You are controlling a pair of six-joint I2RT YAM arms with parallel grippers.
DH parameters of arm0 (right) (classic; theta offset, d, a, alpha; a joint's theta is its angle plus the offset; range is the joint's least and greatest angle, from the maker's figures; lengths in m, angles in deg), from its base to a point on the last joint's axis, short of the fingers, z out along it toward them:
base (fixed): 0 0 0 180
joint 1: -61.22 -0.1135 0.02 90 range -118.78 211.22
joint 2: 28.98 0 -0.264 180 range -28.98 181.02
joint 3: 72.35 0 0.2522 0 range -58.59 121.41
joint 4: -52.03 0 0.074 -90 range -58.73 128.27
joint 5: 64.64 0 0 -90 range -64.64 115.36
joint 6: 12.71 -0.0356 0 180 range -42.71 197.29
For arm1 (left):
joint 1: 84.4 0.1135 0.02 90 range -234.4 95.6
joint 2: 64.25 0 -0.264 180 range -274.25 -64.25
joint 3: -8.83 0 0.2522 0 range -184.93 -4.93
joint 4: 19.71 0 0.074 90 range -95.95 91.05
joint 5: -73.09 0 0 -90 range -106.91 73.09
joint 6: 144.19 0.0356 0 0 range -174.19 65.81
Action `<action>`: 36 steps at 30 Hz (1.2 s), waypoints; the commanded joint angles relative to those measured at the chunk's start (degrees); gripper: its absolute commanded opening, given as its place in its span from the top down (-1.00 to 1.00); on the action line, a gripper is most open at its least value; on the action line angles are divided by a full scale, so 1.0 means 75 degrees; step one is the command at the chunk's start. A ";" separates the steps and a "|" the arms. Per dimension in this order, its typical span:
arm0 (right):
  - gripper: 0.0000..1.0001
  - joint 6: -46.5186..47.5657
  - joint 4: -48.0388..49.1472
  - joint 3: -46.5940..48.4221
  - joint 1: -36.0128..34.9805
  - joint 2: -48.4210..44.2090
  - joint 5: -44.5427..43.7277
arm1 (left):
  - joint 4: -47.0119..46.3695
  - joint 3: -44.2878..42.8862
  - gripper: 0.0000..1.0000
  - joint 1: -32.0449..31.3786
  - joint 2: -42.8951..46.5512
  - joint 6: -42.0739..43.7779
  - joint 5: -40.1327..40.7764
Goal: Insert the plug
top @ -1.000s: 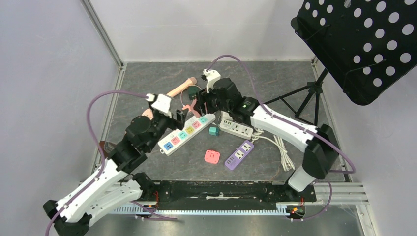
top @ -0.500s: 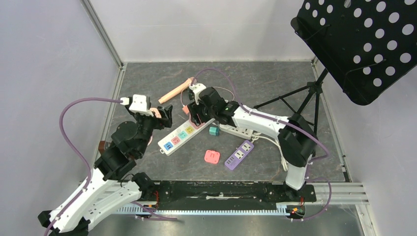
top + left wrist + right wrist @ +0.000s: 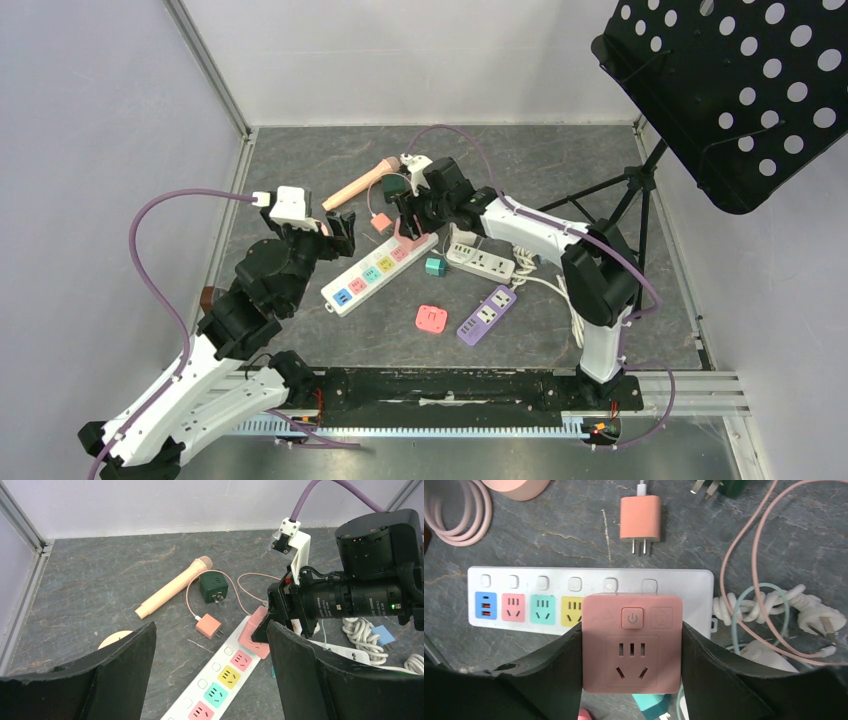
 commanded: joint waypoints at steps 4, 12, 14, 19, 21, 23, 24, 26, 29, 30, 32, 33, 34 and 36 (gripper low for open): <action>1.00 0.0614 0.0370 0.0227 0.0031 0.0120 0.0047 | -0.0055 -0.0063 -0.74 -0.0006 -0.0070 -0.0648 -0.0058; 1.00 0.0925 0.0546 -0.0070 0.0024 0.0295 -0.0273 | 0.0025 -0.0042 -0.74 -0.0006 -0.0092 -0.0727 -0.0053; 1.00 0.1006 0.0721 -0.0271 0.0028 0.0237 -0.0448 | 0.0033 -0.0017 -0.74 -0.0006 -0.0099 -0.0766 -0.0023; 1.00 0.1085 0.1101 -0.0554 0.0024 0.0101 -0.0568 | 0.0041 -0.0010 -0.74 -0.0006 -0.0135 -0.0804 -0.0023; 1.00 0.1093 0.1258 -0.0645 0.0024 0.0035 -0.0623 | 0.0043 -0.0026 -0.74 -0.0006 -0.0146 -0.0804 -0.0017; 1.00 0.1107 0.1334 -0.0712 0.0024 -0.0011 -0.0647 | 0.0043 -0.0017 -0.74 -0.0004 -0.0139 -0.0804 0.0001; 1.00 0.1103 0.1367 -0.0754 0.0024 -0.0061 -0.0621 | 0.0053 -0.0016 -0.74 -0.0003 -0.0142 -0.0803 0.0001; 1.00 0.1103 0.1511 -0.0910 0.0030 -0.0209 -0.0532 | 0.0055 -0.0016 -0.74 -0.0005 -0.0142 -0.0798 -0.0001; 1.00 0.1091 0.1560 -0.0928 0.0036 -0.0396 -0.0452 | 0.0055 -0.0028 -0.74 -0.0006 -0.0149 -0.0803 0.0012; 1.00 0.1091 0.1566 -0.0927 0.0043 -0.0468 -0.0425 | 0.0055 -0.0028 -0.74 -0.0006 -0.0161 -0.0814 0.0021; 1.00 0.1062 0.1603 -0.0908 0.0053 -0.0555 -0.0343 | 0.0074 -0.0016 -0.73 -0.0006 -0.0152 -0.0826 0.0024; 1.00 0.1062 0.1598 -0.0887 0.0063 -0.0585 -0.0340 | 0.0106 -0.0007 -0.73 -0.0006 -0.0163 -0.0849 0.0039; 1.00 0.1063 0.1599 -0.0869 0.0076 -0.0575 -0.0389 | 0.0150 -0.0004 -0.73 -0.0005 -0.0181 -0.0899 0.0097; 1.00 0.1050 0.1625 -0.0876 0.0100 -0.0572 -0.0386 | 0.0249 0.0008 -0.73 0.0000 -0.0215 -0.0984 0.0178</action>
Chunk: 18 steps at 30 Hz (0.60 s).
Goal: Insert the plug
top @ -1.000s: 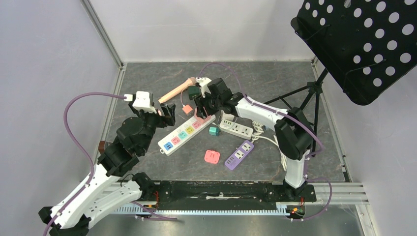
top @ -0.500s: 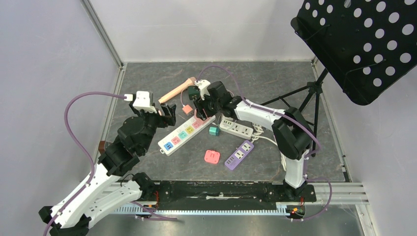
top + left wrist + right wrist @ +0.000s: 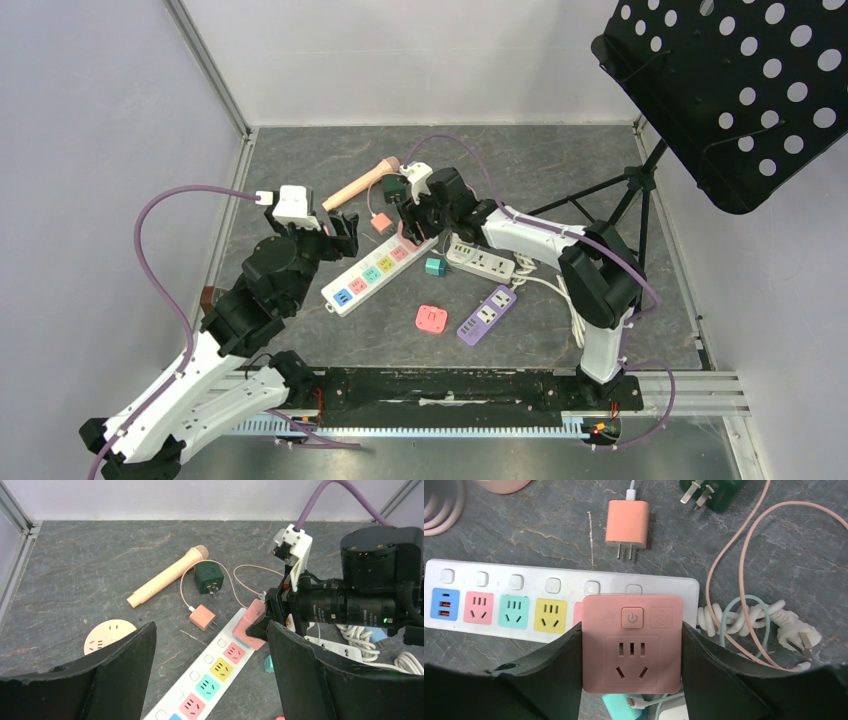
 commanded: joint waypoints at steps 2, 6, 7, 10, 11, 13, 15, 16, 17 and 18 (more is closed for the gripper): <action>1.00 0.0099 0.0403 0.0006 0.0103 -0.0444 -0.0094 | 0.0160 0.0019 -0.73 -0.0006 -0.0074 -0.0531 0.0197; 1.00 0.0073 0.0440 -0.0015 0.0094 -0.0219 -0.0027 | 0.0211 0.0089 -0.73 -0.0006 -0.0058 -0.0609 0.0235; 1.00 0.0076 0.0416 -0.0031 0.0095 -0.0160 -0.0020 | 0.0206 0.0106 -0.73 -0.0006 -0.0061 -0.0619 0.0238; 1.00 0.0082 0.0265 -0.0056 0.0097 -0.0040 0.0047 | 0.0201 0.0129 -0.73 0.0000 -0.0052 -0.0629 0.0260; 1.00 0.0086 0.0217 -0.0073 0.0095 -0.0028 0.0131 | 0.0197 0.0137 -0.73 -0.0006 -0.0047 -0.0624 0.0262; 1.00 0.0105 0.0067 -0.0088 0.0094 -0.0039 0.0275 | 0.0200 0.0153 -0.73 -0.0006 -0.0063 -0.0613 0.0273; 1.00 0.0122 -0.0035 -0.0163 0.0102 -0.0074 0.0355 | 0.0178 0.0176 -0.72 -0.0006 -0.0069 -0.0608 0.0305; 1.00 0.0116 -0.0043 -0.0201 0.0098 -0.0076 0.0365 | 0.0157 0.0199 -0.72 -0.0006 -0.0052 -0.0609 0.0311; 1.00 0.0112 -0.0046 -0.0250 0.0095 -0.0074 0.0408 | 0.0114 0.0221 -0.72 -0.0003 -0.0039 -0.0630 0.0311; 1.00 0.0111 -0.0069 -0.0252 0.0097 -0.0037 0.0432 | 0.0087 0.0242 -0.72 -0.0006 -0.0035 -0.0635 0.0320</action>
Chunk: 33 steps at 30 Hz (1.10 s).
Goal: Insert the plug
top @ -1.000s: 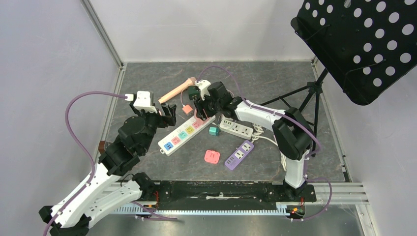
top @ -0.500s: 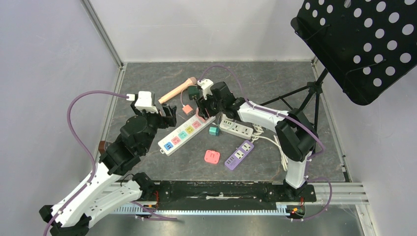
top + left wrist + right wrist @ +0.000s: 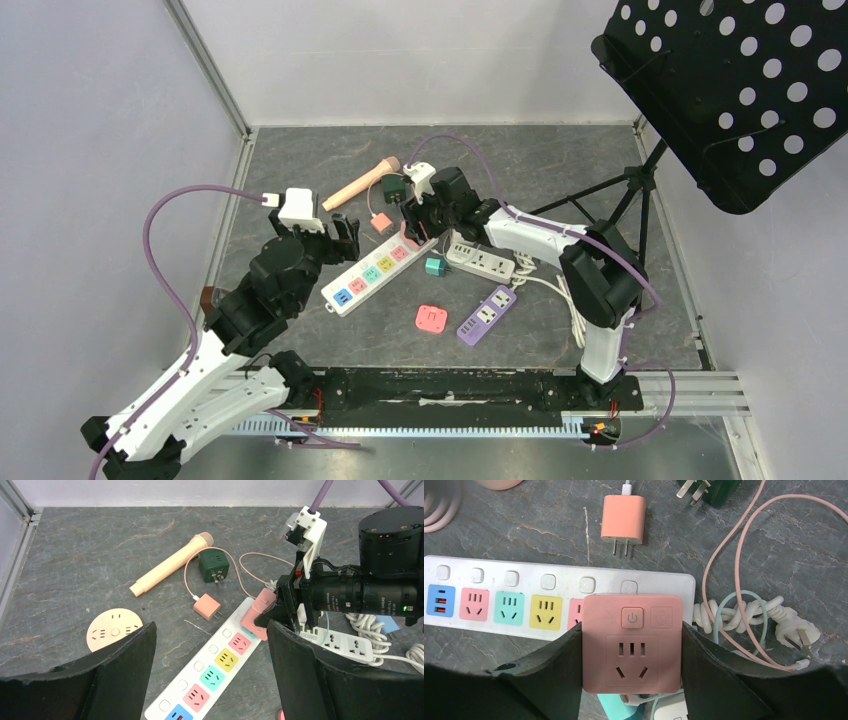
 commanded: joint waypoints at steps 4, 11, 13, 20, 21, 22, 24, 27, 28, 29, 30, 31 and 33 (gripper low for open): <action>1.00 0.0116 -0.0265 0.0019 0.0004 0.0164 0.0385 | -0.0184 0.0142 -0.72 -0.0006 0.0063 -0.0517 0.0249; 1.00 0.0170 -0.0459 0.0285 -0.0001 0.0300 0.0701 | -0.0126 0.0236 -0.72 -0.0006 0.0188 -0.0587 0.0265; 1.00 0.0112 -0.0493 0.0409 -0.0001 0.0260 0.0670 | 0.0046 0.0225 -0.71 -0.0006 0.0186 -0.0796 0.0313; 1.00 -0.0374 -0.0556 0.0766 -0.0001 0.0137 0.0586 | 0.1658 0.0273 -0.53 0.0028 -0.0592 -0.2791 0.0038; 1.00 -0.0378 -0.0510 0.0726 -0.0002 0.0111 0.0573 | 0.1645 0.0315 -0.52 0.0040 -0.0774 -0.2834 -0.0206; 1.00 -0.0354 -0.0509 0.0709 -0.0001 0.0115 0.0587 | 0.1640 0.0313 -0.51 0.0072 -0.0959 -0.2852 -0.0335; 1.00 -0.0310 -0.0517 0.0660 0.0000 0.0117 0.0588 | 0.1671 0.0242 -0.50 0.0232 -0.1440 -0.2800 -0.0584; 1.00 -0.0221 -0.0541 0.0549 0.0003 0.0107 0.0436 | 0.1709 0.0112 -0.48 0.0669 -0.1966 -0.2714 -0.1095; 1.00 -0.0190 -0.0544 0.0502 0.0004 0.0107 0.0385 | 0.1693 0.0097 -0.47 0.0832 -0.2084 -0.2701 -0.1358; 1.00 -0.0154 -0.0521 0.0463 0.0001 0.0115 0.0339 | 0.1657 0.0106 -0.46 0.0979 -0.2150 -0.2666 -0.1531; 1.00 -0.0147 -0.0483 0.0432 -0.0001 0.0139 0.0294 | 0.1601 0.0136 -0.46 0.1085 -0.2177 -0.2637 -0.1701; 1.00 -0.0152 -0.0410 0.0385 -0.0001 0.0153 0.0254 | 0.1542 0.0173 -0.46 0.1182 -0.2152 -0.2630 -0.1794; 1.00 -0.0142 -0.0257 0.0322 0.0005 0.0199 0.0238 | 0.1450 0.0252 -0.46 0.1347 -0.2078 -0.2625 -0.1916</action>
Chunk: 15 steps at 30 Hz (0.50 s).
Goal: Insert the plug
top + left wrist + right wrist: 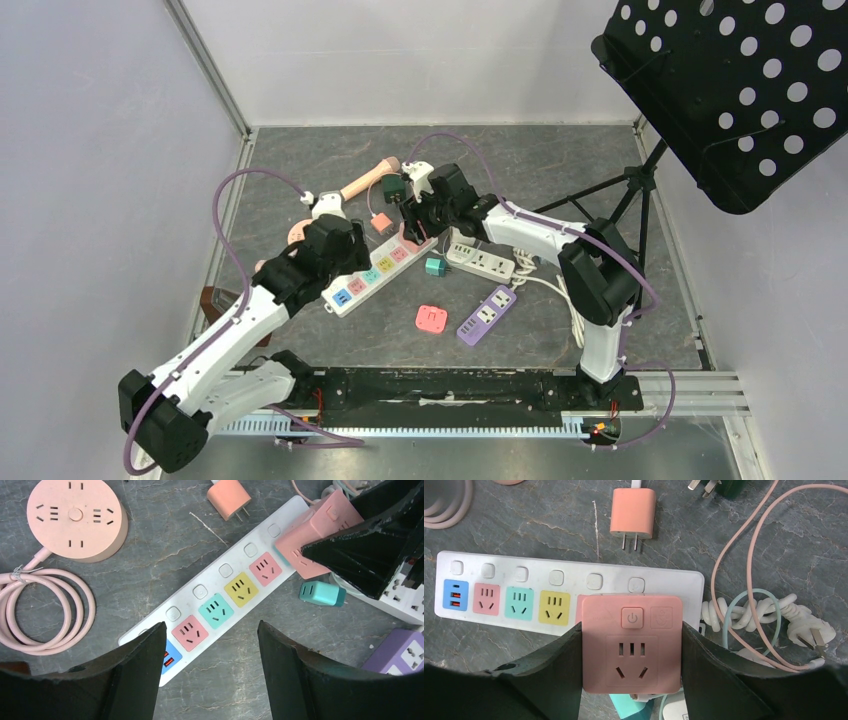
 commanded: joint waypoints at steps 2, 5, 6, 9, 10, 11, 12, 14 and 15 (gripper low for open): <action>1.00 0.0063 0.0431 -0.0139 -0.0055 0.0104 -0.0129 | -0.0324 0.0076 -0.46 0.0399 0.0241 -0.0281 -0.0692; 1.00 0.0060 0.0644 -0.0350 -0.0077 0.0082 -0.0251 | -0.0326 0.0127 -0.46 0.0475 0.0240 -0.0356 -0.0745; 1.00 0.0055 0.0738 -0.0468 -0.0089 0.0047 -0.0275 | -0.0317 0.0127 -0.46 0.0505 0.0224 -0.0370 -0.0768; 1.00 0.0179 0.0857 -0.0643 -0.0189 0.0051 -0.0445 | -0.0326 0.0139 -0.46 0.0704 0.0139 -0.0437 -0.1017; 1.00 0.0248 0.0847 -0.0691 -0.0225 0.0047 -0.0522 | -0.0327 0.0125 -0.46 0.0808 0.0103 -0.0454 -0.1125; 1.00 0.0308 0.0845 -0.0718 -0.0264 0.0046 -0.0590 | -0.0326 0.0117 -0.46 0.0881 0.0069 -0.0458 -0.1190; 1.00 0.0357 0.0801 -0.0742 -0.0277 0.0043 -0.0645 | -0.0326 0.0115 -0.46 0.0961 0.0056 -0.0468 -0.1248; 1.00 0.0381 0.0658 -0.0754 -0.0303 0.0025 -0.0729 | -0.0330 0.0112 -0.46 0.1077 0.0043 -0.0505 -0.1340; 1.00 0.0381 0.0579 -0.0755 -0.0323 0.0026 -0.0764 | -0.0338 0.0123 -0.46 0.1114 0.0037 -0.0523 -0.1370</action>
